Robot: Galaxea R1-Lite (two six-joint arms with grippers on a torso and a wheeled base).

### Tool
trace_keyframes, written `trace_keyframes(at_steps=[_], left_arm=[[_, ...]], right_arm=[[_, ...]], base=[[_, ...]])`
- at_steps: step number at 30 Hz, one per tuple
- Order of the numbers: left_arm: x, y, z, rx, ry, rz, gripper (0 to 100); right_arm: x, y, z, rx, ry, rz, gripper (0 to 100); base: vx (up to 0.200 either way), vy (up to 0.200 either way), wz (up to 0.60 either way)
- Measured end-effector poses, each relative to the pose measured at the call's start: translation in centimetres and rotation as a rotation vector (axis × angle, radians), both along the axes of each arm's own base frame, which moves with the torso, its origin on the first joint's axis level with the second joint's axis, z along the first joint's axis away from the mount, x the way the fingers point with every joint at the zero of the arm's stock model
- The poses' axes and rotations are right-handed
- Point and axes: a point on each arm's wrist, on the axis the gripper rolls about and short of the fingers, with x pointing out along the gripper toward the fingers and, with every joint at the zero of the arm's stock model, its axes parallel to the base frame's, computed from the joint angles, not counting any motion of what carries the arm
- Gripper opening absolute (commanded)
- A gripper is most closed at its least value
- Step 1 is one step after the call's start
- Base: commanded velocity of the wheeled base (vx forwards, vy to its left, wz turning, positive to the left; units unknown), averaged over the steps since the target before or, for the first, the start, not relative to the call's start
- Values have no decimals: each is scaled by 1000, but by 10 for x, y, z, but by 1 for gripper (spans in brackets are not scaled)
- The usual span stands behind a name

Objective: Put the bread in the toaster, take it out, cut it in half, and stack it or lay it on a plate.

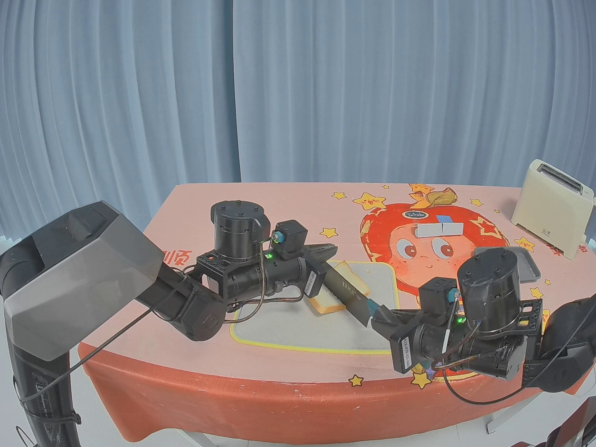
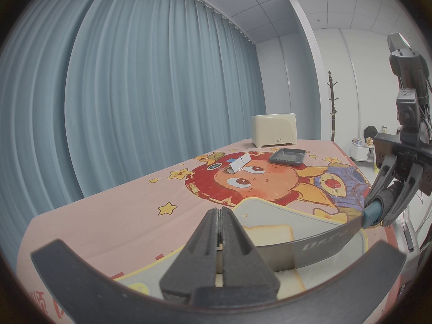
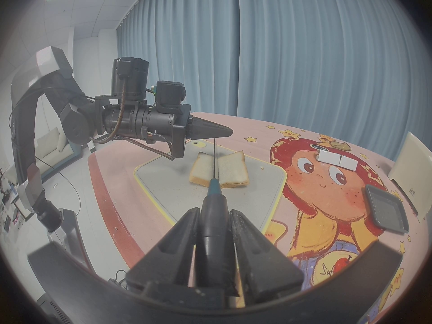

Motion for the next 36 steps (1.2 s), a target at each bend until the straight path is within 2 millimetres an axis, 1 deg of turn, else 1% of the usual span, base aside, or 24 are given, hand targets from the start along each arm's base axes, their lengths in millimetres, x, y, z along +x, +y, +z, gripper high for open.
trace_keyframes(at_steps=[9,15,21,24,30,36], left_arm=[[-2,3,-7,5,7,3,0],[0,0,-3,5,7,1,0],[0,0,2,-3,-5,1,0],[-1,1,2,-3,-4,0,0],[1,3,-7,2,3,7,0],[0,0,-4,4,4,4,0]], right_arm=[[2,-1,2,5,-3,-6,0],[3,0,-1,-1,3,-7,0],[3,-1,2,2,-3,-14,0],[3,-2,4,7,-8,-14,0],[3,-2,3,6,-7,-15,0],[3,-3,1,1,-1,-16,0]], base=[[0,0,0],[0,0,0],[0,0,0],[0,0,0],[0,0,0],[0,0,0]])
